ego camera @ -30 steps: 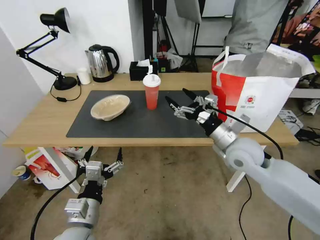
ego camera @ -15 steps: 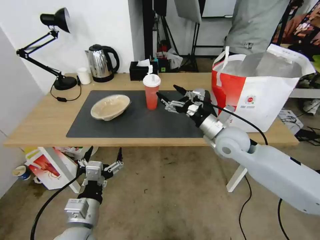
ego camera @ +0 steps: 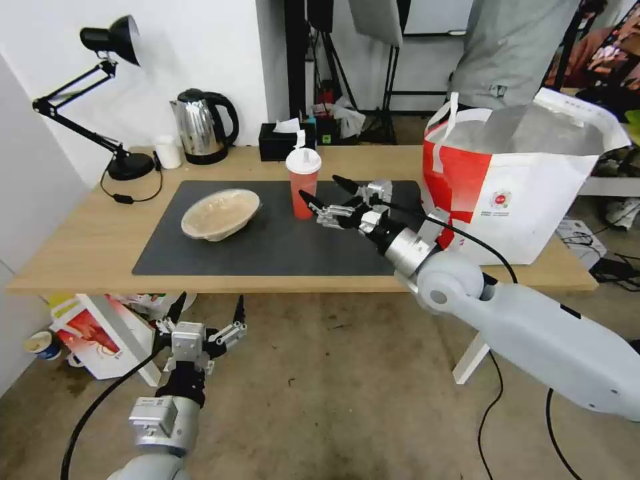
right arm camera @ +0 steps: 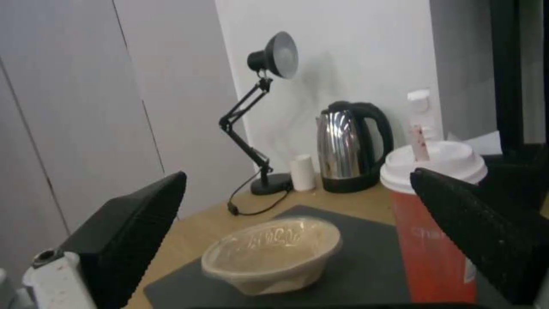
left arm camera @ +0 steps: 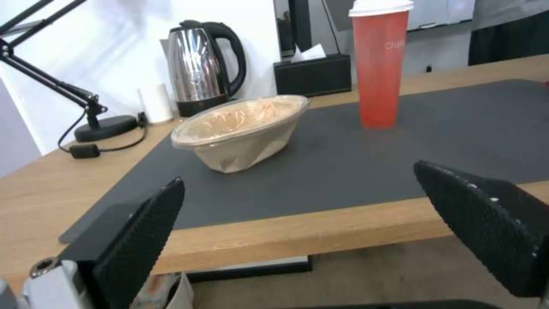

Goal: Pick up the trash from the table and place it into the takeout bag.

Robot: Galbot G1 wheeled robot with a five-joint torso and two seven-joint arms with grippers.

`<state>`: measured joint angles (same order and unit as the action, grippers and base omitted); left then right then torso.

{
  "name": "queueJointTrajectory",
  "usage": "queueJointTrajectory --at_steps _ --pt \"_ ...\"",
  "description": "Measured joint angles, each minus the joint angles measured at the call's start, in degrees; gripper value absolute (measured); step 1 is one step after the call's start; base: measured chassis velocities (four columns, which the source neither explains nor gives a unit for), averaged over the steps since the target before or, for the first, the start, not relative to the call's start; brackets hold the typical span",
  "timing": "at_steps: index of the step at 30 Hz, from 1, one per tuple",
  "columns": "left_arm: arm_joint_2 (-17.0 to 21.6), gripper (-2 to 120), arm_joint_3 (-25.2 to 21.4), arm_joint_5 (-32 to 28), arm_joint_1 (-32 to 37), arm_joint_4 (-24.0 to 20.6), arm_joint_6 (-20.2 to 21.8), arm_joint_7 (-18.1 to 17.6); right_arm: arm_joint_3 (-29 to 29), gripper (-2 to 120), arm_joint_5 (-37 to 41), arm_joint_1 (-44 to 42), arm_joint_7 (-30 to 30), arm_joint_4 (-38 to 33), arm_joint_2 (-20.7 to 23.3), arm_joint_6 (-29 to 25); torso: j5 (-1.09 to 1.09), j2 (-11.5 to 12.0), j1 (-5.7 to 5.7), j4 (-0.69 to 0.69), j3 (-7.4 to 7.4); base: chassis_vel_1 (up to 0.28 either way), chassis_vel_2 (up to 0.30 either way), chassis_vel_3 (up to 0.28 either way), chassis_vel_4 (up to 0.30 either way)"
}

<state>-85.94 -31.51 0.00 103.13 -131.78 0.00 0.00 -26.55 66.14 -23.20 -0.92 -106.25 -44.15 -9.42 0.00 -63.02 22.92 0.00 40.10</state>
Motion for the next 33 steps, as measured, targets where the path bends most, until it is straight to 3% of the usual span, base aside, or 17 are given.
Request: queueJointTrajectory --at_steps 33 --pt "0.00 100 0.00 0.00 0.00 0.00 0.00 0.00 -3.18 100 -2.79 3.54 0.83 10.21 -5.58 0.11 0.00 0.00 0.00 0.00 0.00 0.000 0.000 0.000 0.000"
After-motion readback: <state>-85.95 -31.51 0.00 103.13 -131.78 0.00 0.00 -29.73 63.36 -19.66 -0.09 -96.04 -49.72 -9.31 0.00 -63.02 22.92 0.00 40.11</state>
